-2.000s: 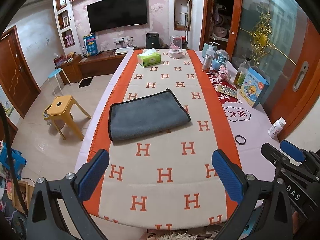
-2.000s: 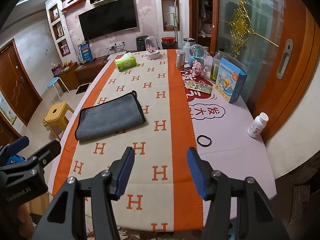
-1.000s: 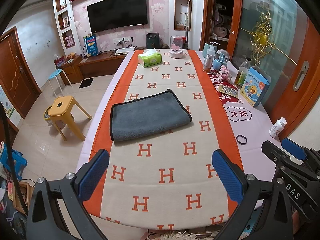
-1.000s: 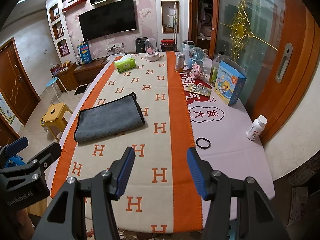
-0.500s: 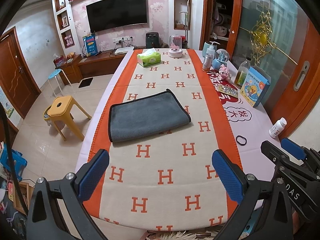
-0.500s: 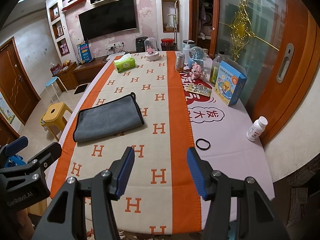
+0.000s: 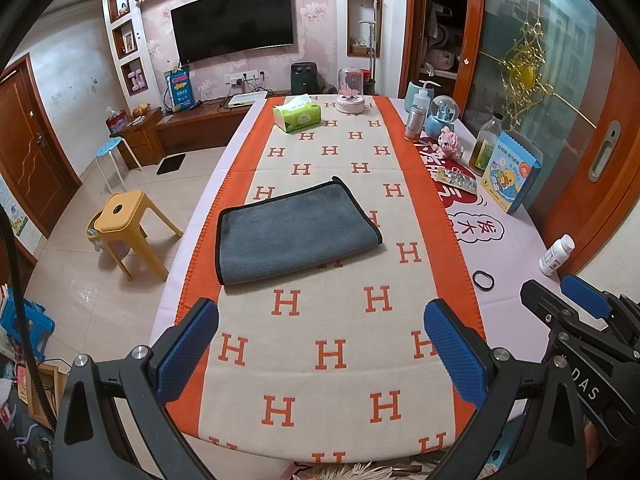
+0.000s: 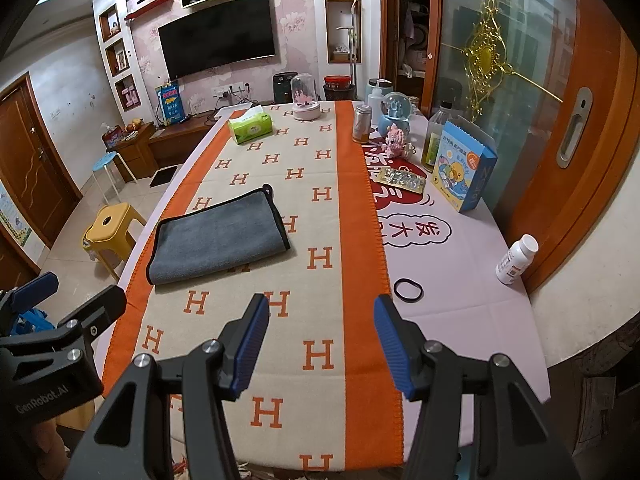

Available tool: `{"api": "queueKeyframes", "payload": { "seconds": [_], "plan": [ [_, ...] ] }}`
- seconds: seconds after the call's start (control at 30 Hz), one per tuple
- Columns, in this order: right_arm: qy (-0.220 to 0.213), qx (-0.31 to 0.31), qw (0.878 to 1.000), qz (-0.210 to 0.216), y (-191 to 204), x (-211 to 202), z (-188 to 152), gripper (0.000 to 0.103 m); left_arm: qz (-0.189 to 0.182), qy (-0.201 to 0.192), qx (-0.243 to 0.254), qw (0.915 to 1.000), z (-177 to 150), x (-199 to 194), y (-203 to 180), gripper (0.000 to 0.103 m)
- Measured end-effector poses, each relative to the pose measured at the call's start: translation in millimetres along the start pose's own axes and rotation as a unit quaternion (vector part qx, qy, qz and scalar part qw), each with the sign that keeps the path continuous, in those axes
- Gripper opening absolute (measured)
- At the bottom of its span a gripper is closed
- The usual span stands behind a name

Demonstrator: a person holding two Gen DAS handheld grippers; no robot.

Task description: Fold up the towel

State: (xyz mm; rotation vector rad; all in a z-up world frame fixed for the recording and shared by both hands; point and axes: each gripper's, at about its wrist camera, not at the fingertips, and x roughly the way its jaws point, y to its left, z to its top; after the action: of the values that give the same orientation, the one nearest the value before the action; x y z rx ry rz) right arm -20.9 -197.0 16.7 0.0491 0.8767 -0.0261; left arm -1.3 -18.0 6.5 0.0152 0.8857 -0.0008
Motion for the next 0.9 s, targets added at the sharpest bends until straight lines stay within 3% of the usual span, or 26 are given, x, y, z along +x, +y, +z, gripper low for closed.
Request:
{"api": "queueKeyframes", "payload": {
  "seconds": [0.9],
  "plan": [
    [0.002,-0.001,1.0,0.003,5.7,2.6,0.2,0.055,0.001,0.003,0.001,1.0,-0.8,1.9,-0.6,0.102]
  ]
}}
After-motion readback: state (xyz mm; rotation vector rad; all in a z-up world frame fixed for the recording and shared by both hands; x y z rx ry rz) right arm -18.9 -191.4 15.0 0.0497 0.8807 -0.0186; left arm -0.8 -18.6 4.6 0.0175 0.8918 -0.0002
